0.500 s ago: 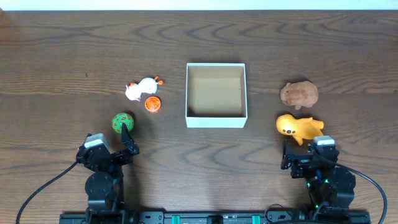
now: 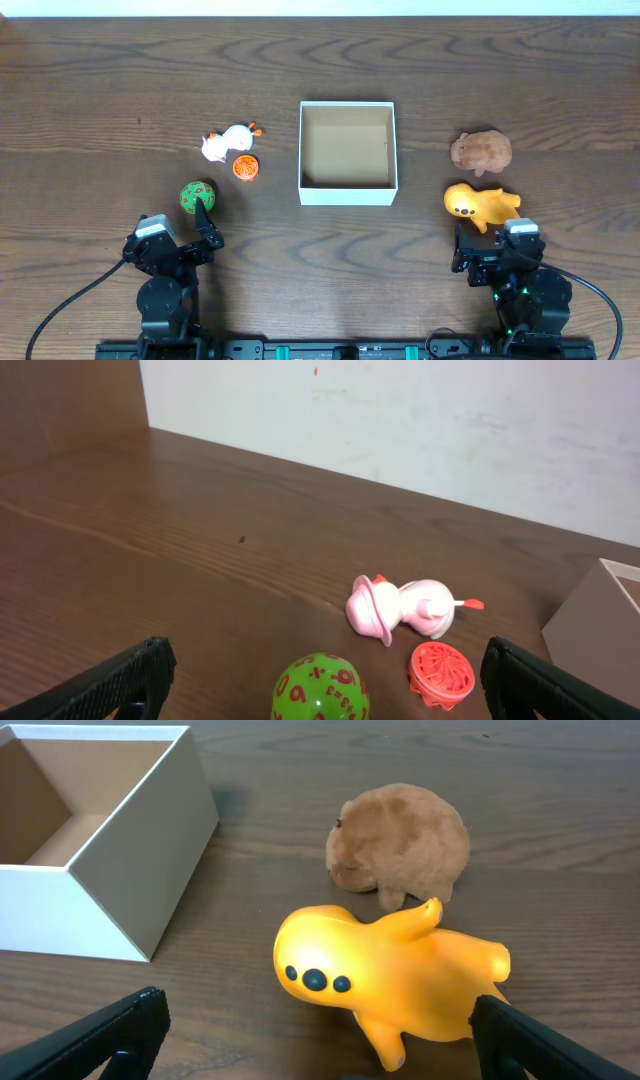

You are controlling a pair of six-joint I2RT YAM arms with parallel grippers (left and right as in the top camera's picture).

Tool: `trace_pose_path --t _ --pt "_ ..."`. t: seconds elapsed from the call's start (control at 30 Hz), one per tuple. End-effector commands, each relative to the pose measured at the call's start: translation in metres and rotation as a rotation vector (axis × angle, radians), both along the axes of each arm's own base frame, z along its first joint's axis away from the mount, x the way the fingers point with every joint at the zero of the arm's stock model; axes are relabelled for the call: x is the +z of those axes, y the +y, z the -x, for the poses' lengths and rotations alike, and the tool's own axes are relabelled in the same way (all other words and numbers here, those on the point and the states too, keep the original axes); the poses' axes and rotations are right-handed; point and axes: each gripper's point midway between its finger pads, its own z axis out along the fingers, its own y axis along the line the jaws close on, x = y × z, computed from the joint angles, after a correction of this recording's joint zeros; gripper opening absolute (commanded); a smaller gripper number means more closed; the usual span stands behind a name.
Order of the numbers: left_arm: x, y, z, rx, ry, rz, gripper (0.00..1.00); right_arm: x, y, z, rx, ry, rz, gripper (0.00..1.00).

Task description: Pack container

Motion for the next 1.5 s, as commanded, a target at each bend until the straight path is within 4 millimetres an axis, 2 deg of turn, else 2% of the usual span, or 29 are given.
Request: trace_pose_path --t 0.0,0.57,0.73,0.8,0.97,1.13,1.3,1.37,1.47 --pt "-0.015 0.001 0.000 0.006 0.030 0.001 0.98 0.000 0.002 0.000 0.003 -0.005 -0.012 0.99" --pt "-0.015 0.001 0.000 0.006 0.030 0.001 0.98 0.000 0.002 0.000 0.003 -0.005 -0.011 0.99" --pt "-0.013 0.001 -0.001 0.006 0.022 0.002 0.98 0.014 -0.004 -0.006 -0.025 -0.067 0.003 0.99" --pt "-0.016 0.001 0.000 0.006 0.032 0.003 0.98 0.016 0.000 -0.006 -0.006 -0.077 -0.005 0.99" --pt "-0.016 0.001 0.000 0.006 0.034 0.005 0.98 0.019 0.023 -0.003 0.124 -0.083 -0.053 0.99" --pt "-0.022 -0.002 -0.001 -0.014 0.064 0.008 0.98 0.032 0.036 -0.004 0.187 -0.128 -0.118 0.99" --pt "-0.029 -0.003 -0.003 -0.016 0.107 0.009 0.98 0.033 0.037 -0.004 0.189 -0.130 -0.122 0.99" --pt "-0.024 -0.005 -0.006 -0.027 0.086 0.011 0.98 0.032 0.037 -0.004 0.188 -0.126 -0.123 0.99" --pt "-0.002 -0.008 -0.012 -0.045 0.011 0.013 0.98 0.032 0.036 -0.004 0.184 -0.126 -0.122 0.99"
